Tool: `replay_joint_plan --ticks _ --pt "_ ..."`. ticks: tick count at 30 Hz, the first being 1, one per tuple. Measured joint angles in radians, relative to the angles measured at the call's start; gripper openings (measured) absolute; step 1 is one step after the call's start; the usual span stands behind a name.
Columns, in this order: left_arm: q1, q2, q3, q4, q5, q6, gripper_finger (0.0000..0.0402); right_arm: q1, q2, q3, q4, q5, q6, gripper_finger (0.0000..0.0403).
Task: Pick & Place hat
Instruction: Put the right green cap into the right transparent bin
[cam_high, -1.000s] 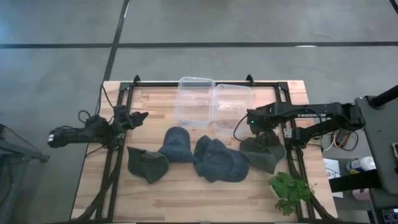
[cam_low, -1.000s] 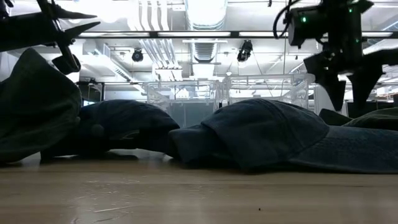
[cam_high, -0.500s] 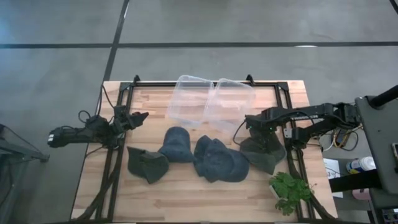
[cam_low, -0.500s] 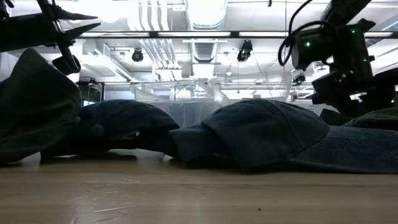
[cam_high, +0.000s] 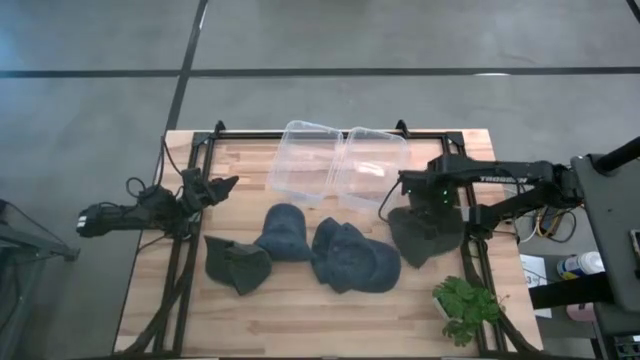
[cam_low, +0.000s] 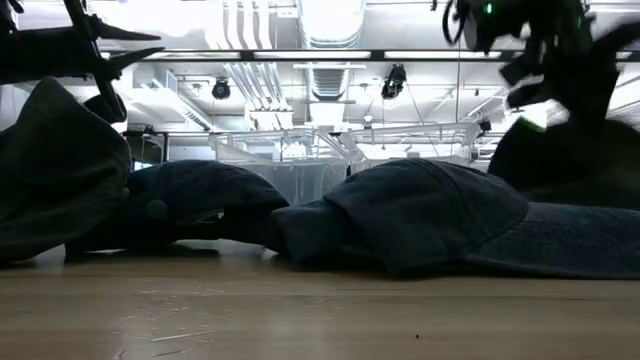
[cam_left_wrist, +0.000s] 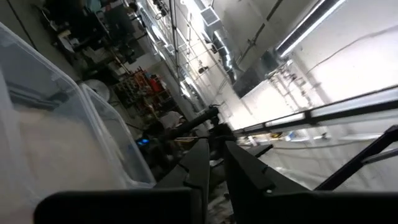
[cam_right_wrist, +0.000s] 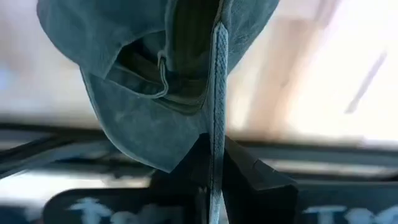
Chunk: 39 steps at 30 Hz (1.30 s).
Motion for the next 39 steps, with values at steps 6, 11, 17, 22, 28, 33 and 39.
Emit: replay_joint_plan --ticks 6,11,17,22,28,33,39 --pt "0.000 -0.001 0.001 0.019 -0.180 0.024 0.0044 -0.014 -0.042 0.190 0.013 -0.367 0.188 0.0010" --pt "-0.001 0.010 0.001 0.017 -0.181 0.018 0.0044 -0.034 -0.057 0.293 0.097 -0.412 0.352 0.0012" --pt "0.000 0.078 0.002 0.005 -0.192 -0.021 0.0044 -0.114 -0.109 0.296 0.435 -0.119 0.961 0.0014" --pt "0.000 0.147 0.002 0.007 -0.191 -0.091 0.0044 -0.176 -0.117 0.260 0.465 -0.059 1.166 0.0014" --pt "0.000 0.208 0.002 0.006 -0.189 -0.127 0.0044 -0.210 -0.075 0.081 0.642 -0.271 1.388 0.0015" --pt "0.000 0.235 0.002 0.006 -0.184 -0.181 0.0044 -0.225 -0.067 -0.041 0.654 -0.391 1.537 0.0015" --pt "0.000 0.247 0.004 0.007 -0.182 -0.226 0.0044 -0.233 -0.114 -0.056 0.636 -0.348 1.703 0.0015"
